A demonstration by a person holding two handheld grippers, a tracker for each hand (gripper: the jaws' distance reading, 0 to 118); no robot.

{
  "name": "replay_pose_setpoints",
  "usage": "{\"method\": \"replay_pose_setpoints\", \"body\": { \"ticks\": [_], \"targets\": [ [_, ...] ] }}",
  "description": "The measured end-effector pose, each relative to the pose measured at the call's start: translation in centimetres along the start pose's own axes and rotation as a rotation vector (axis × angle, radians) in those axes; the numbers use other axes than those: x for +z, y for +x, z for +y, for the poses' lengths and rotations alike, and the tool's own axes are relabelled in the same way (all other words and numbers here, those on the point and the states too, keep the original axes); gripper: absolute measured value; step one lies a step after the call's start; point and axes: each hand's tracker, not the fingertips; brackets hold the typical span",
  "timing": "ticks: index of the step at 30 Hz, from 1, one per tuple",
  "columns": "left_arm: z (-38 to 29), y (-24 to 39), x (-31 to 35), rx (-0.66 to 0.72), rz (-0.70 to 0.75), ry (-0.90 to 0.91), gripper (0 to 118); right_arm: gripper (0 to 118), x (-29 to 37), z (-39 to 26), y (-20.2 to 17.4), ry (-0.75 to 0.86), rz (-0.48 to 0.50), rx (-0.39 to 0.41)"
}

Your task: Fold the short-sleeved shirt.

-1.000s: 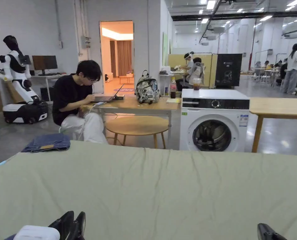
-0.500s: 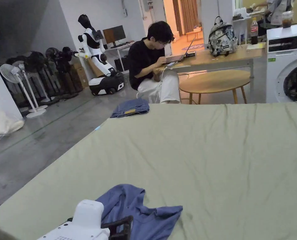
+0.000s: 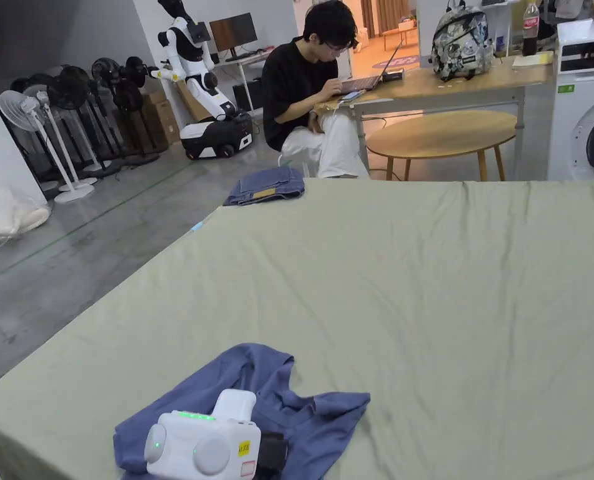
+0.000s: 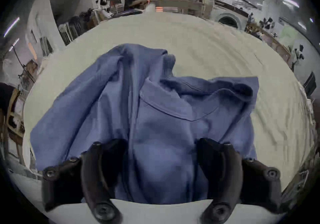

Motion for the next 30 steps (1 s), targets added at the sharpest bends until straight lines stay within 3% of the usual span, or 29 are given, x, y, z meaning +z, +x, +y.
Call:
{"method": "replay_pose_setpoints", "body": {
  "ticks": [1,2,6,9,12,15,17,20,24,26,30],
  "targets": [
    [-0.1,0.1,0.3,-0.017,-0.012,0.014,37,0,-0.1,-0.2,0.3,-0.008,0.015,-0.025],
    [0.1,0.2,0.6,-0.021,-0.004,0.043,0,0,-0.2,-0.2,0.4,-0.018,0.028,-0.035],
    [1.6,-1.0,1.6,0.111,-0.074,-0.006,0,0,0.6,-0.1,0.2,-0.007,0.037,-0.035],
    [5.4,-4.5,7.5,0.275,-0.137,0.226,0,0,1.7,0.0,0.7,0.020,0.031,-0.013],
    [10.6,-6.3,15.0,0.154,-0.010,0.430,0,0,2.4,0.5,1.4,0.038,0.008,-0.015],
    [16.6,-5.3,23.7,0.170,-0.019,0.548,0,0,3.4,0.8,2.3,0.059,0.007,-0.057],
    [20.0,-4.3,27.5,0.076,0.066,0.657,0,0,4.2,1.3,2.5,0.074,-0.009,-0.071],
    [23.4,-1.5,30.4,0.034,-0.001,0.649,0,0,4.9,1.4,3.3,0.085,-0.027,-0.092],
    [22.0,6.3,25.9,-0.109,-0.017,0.583,0,0,5.6,0.8,4.3,0.099,-0.045,-0.156],
    [19.9,10.1,20.8,-0.109,-0.145,0.523,0,0,5.8,0.6,4.7,0.084,-0.042,-0.185],
    [13.1,22.2,10.8,-0.072,-0.456,0.341,0,0,7.4,0.3,5.5,0.084,-0.063,-0.153]
  ]
}}
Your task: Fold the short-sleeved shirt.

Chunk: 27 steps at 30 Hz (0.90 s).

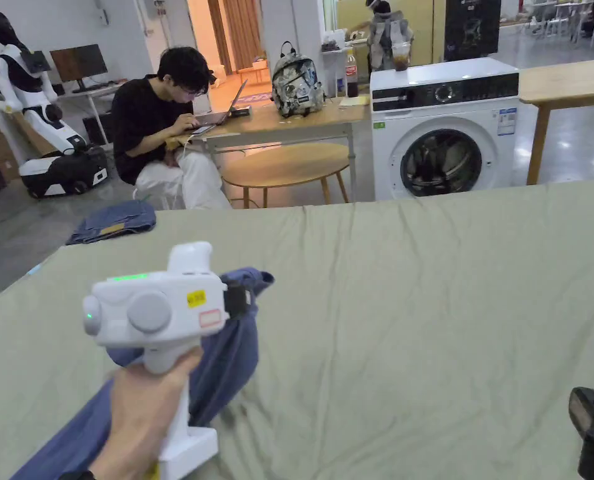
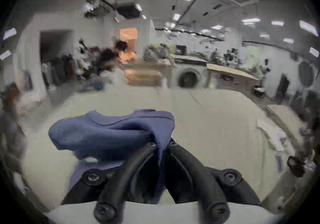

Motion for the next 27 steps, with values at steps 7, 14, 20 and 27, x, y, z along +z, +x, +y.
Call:
{"method": "replay_pose_setpoints", "body": {
  "ticks": [7,14,20,27],
  "targets": [
    [-15.8,21.2,-9.2,-0.006,-0.431,-0.293,0,0,2.9,0.7,3.5,0.004,-0.095,0.022],
    [-20.7,29.3,-4.9,-0.148,-0.705,-0.299,33,0,4.0,1.3,5.1,-0.006,-0.145,0.020],
    [-16.1,21.5,2.5,-0.212,-0.535,-0.080,56,0,3.7,1.3,5.0,-0.026,-0.089,-0.005],
    [-11.4,8.1,15.0,-0.246,0.027,0.219,4,0,2.7,1.1,3.6,-0.052,-0.042,0.057]
  ]
}}
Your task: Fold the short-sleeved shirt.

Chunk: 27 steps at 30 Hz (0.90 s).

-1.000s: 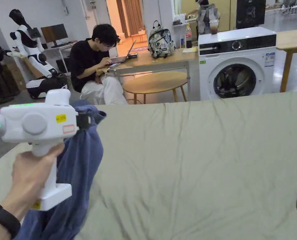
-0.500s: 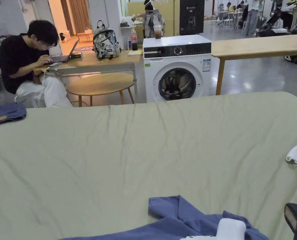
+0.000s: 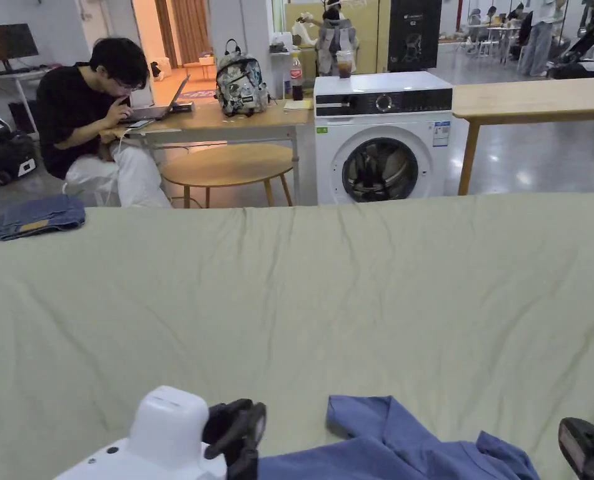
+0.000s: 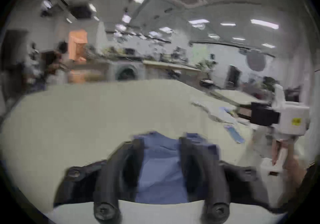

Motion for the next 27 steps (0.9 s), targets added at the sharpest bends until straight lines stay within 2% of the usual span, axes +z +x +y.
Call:
{"method": "replay_pose_setpoints", "body": {
  "ticks": [2,7,11,13,16,17,19,20,23,27],
  "targets": [
    [-0.2,-2.5,2.7,-0.027,0.082,0.030,0,0,-0.1,0.0,-0.5,0.008,0.022,0.003],
    [-1.5,-6.2,5.9,0.055,0.169,-0.005,0,0,-0.7,0.1,-1.9,-0.002,0.059,0.034],
    [-1.8,-7.4,5.6,0.102,0.170,-0.036,0,0,-1.5,0.3,-3.3,0.000,0.076,0.035],
    [-1.2,-7.2,4.8,0.091,0.148,-0.008,0,0,-1.4,0.3,-3.7,-0.001,0.099,0.047],
    [-1.3,-7.6,2.3,0.068,0.180,-0.090,0,0,-1.4,0.3,-3.9,-0.015,0.094,0.076],
    [-1.4,-8.0,1.4,0.066,0.182,-0.128,5,0,-1.4,0.3,-3.8,-0.022,0.088,0.076],
    [-2.1,-9.1,-1.0,0.121,0.112,-0.222,33,0,-1.3,0.1,-3.2,-0.045,0.099,0.044],
    [-2.5,-9.9,-2.4,0.170,0.060,-0.248,41,0,-1.3,-0.2,-2.7,-0.065,0.120,0.007],
    [-4.4,-11.3,-7.3,0.247,0.019,-0.394,47,0,-1.5,-1.2,-1.4,-0.090,0.109,-0.043],
    [-7.6,-13.0,-12.9,0.238,0.070,-0.508,47,0,-1.9,-2.1,0.2,-0.141,0.069,-0.091]
  ]
}}
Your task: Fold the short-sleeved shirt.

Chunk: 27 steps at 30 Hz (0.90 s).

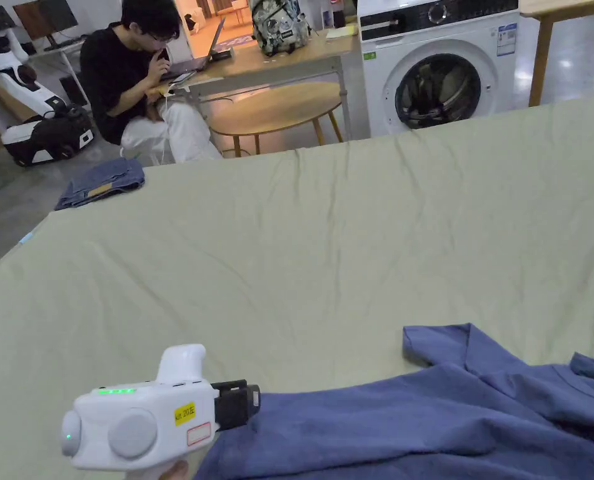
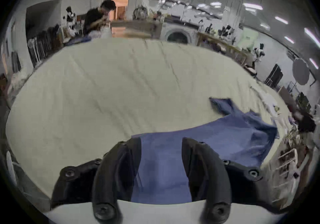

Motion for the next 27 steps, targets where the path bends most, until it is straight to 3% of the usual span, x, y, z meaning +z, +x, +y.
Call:
{"method": "replay_pose_setpoints", "body": {
  "ticks": [3,5,10,11,15,17,19,20,27],
  "targets": [
    [-0.2,-0.3,-3.5,-0.039,0.016,-0.076,47,0,0.1,-0.3,1.1,-0.014,-0.038,-0.003],
    [-0.6,-0.2,-4.9,-0.022,0.025,-0.141,31,0,0.2,-0.5,1.7,-0.023,-0.061,-0.010],
    [-1.3,1.7,-5.3,-0.151,0.034,-0.130,16,0,0.7,-1.5,3.2,-0.051,-0.089,-0.054],
    [-1.1,2.0,-5.3,-0.143,0.064,-0.130,5,0,0.8,-1.8,3.5,-0.068,-0.096,-0.065],
    [-0.9,1.4,-5.5,-0.117,0.043,-0.149,3,0,1.6,-3.5,3.7,-0.108,-0.139,-0.090],
    [-1.1,0.7,-5.5,-0.055,0.022,-0.140,3,4,1.4,-4.7,3.5,-0.130,-0.175,-0.182],
    [-1.3,0.8,-5.4,-0.076,0.033,-0.131,3,29,0.3,-5.9,4.1,-0.165,-0.146,-0.245],
    [-1.4,1.1,-5.4,-0.090,0.041,-0.125,3,34,-0.5,-6.6,4.2,-0.175,-0.135,-0.292],
    [-1.8,1.9,-4.7,-0.105,0.057,-0.118,3,39,-5.2,-10.1,5.9,-0.228,-0.167,-0.444]
  ]
}}
